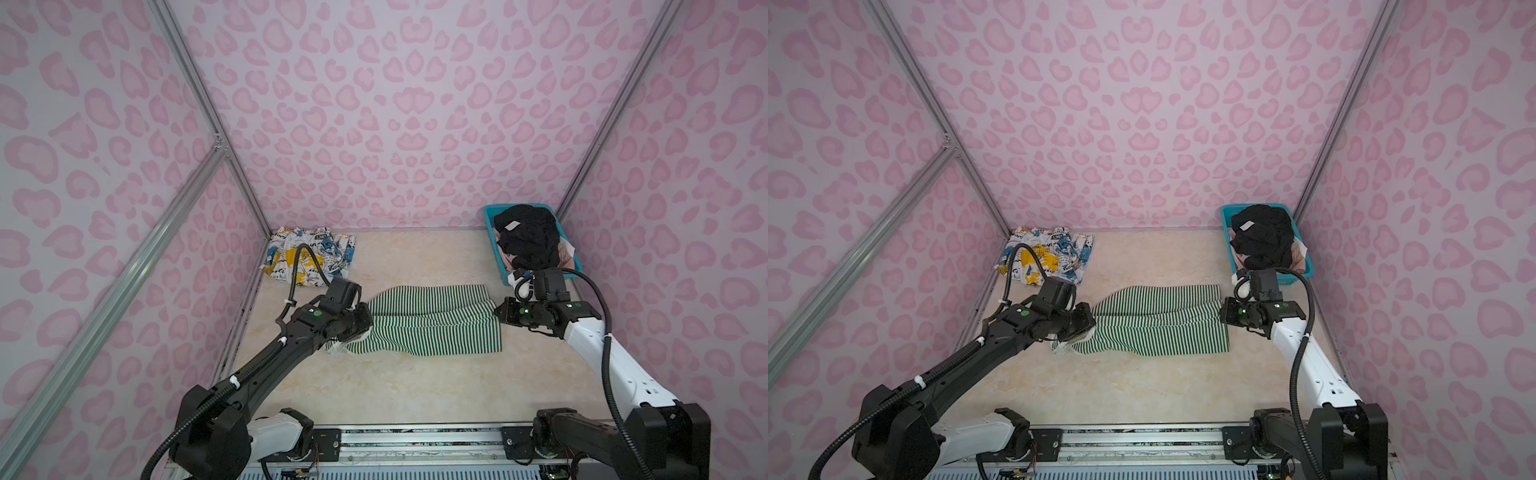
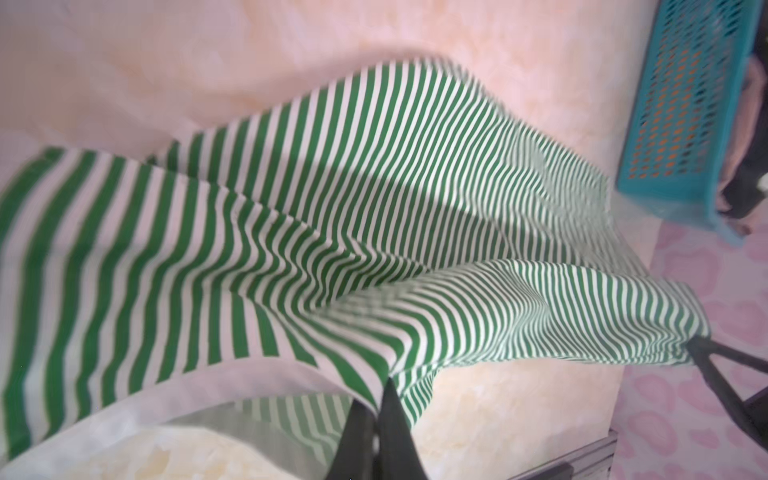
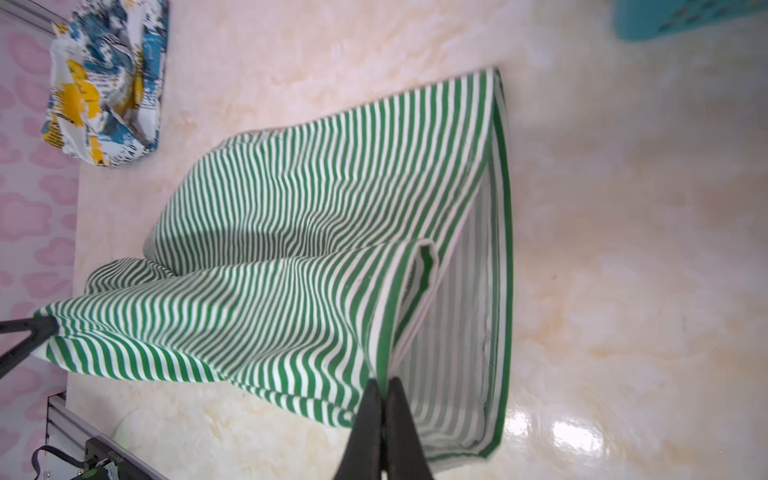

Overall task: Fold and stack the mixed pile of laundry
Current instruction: 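Lift the striped shirt by its hem with both grippers and stretch it farther away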

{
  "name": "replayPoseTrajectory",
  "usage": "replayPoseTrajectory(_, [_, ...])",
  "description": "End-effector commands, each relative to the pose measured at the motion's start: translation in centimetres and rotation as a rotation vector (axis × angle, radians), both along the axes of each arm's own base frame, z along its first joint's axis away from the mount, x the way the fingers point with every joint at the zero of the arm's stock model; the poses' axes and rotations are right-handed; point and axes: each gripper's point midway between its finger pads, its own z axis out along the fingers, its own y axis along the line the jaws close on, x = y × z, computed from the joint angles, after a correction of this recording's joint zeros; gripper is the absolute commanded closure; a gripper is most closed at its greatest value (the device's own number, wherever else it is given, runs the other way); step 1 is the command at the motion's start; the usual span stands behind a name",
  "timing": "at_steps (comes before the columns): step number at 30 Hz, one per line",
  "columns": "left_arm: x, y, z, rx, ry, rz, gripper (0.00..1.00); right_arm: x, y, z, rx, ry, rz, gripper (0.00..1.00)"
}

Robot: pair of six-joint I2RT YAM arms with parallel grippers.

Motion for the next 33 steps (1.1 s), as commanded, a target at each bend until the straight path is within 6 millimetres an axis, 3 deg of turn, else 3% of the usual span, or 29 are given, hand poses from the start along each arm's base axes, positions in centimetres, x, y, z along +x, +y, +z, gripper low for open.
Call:
replayPoseTrajectory(1, [1.6, 1.4, 3.9, 0.008, -0.076, -0.012, 0.98, 0.6, 0.1, 3.2, -0.014, -0.074, 0.030, 1.00])
replayPoseTrajectory(7, [3.6, 1.9, 11.6, -0.017, -0.212, -0.066, 0.98, 1.0, 0.7, 12.0, 0.010, -0.271, 0.076, 1.00])
replayPoseTrajectory(11, [2.8, 1.7, 14.4, -0.019, -0.269, -0.125, 0.98, -0.4, 1.9, 16.5, 0.069, -0.347, 0.143, 1.00])
replayPoseTrajectory(18, [-0.4, 2.3, 18.1, -0.038, -0.366, -0.173, 0.98, -4.3, 4.0, 19.2, 0.143, -0.354, 0.255, 1.00])
replayPoseTrajectory(21, [-1.3, 3.2, 20.2, -0.018, -0.433, -0.151, 0.98, -4.8, 4.4, 19.8, 0.155, -0.366, 0.269, 1.00])
replayPoseTrajectory(24, [-0.1, 4.0, 21.8, 0.018, -0.507, -0.098, 0.98, -2.8, 4.3, 19.0, 0.121, -0.365, 0.251, 1.00])
replayPoseTrajectory(28, [4.7, 3.7, 21.9, 0.062, -0.526, -0.071, 0.98, 2.5, 4.8, 18.6, 0.085, -0.372, 0.245, 1.00])
replayPoseTrajectory(31, [8.8, 3.6, 22.3, 0.109, -0.538, -0.056, 0.98, 6.6, 5.4, 21.3, 0.078, -0.445, 0.236, 1.00])
replayPoseTrajectory(33, [10.7, 3.6, 23.5, 0.133, -0.559, -0.059, 0.98, 8.2, 5.6, 23.7, 0.077, -0.492, 0.232, 1.00])
